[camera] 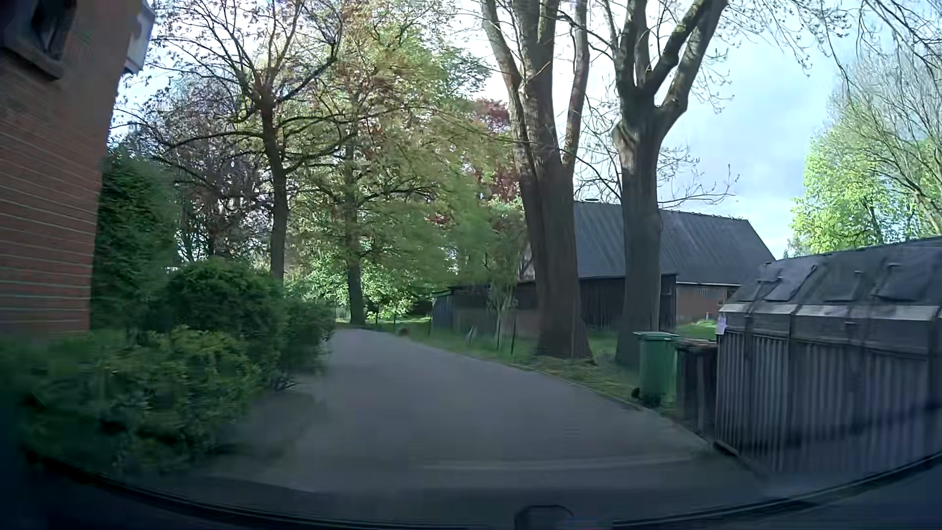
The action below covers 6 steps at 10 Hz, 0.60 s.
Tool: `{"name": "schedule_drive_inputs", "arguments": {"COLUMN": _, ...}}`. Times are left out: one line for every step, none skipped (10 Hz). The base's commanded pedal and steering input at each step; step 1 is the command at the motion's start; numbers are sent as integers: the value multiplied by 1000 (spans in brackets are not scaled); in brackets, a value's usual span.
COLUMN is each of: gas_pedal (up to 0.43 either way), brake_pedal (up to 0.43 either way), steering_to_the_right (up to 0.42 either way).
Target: Follow the waypoints while adhering to traffic rules and regulations
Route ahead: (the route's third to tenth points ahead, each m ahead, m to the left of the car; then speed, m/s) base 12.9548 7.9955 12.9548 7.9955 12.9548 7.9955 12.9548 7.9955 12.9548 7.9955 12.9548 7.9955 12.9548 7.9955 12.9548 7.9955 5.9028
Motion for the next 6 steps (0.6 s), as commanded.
{"name": "schedule_drive_inputs", "arguments": {"gas_pedal": 150, "brake_pedal": 0, "steering_to_the_right": 0}}
{"name": "schedule_drive_inputs", "arguments": {"gas_pedal": 150, "brake_pedal": 0, "steering_to_the_right": -7}}
{"name": "schedule_drive_inputs", "arguments": {"gas_pedal": 150, "brake_pedal": 0, "steering_to_the_right": -17}}
{"name": "schedule_drive_inputs", "arguments": {"gas_pedal": 150, "brake_pedal": 0, "steering_to_the_right": -21}}
{"name": "schedule_drive_inputs", "arguments": {"gas_pedal": 150, "brake_pedal": 0, "steering_to_the_right": -23}}
{"name": "schedule_drive_inputs", "arguments": {"gas_pedal": 98, "brake_pedal": 0, "steering_to_the_right": -27}}
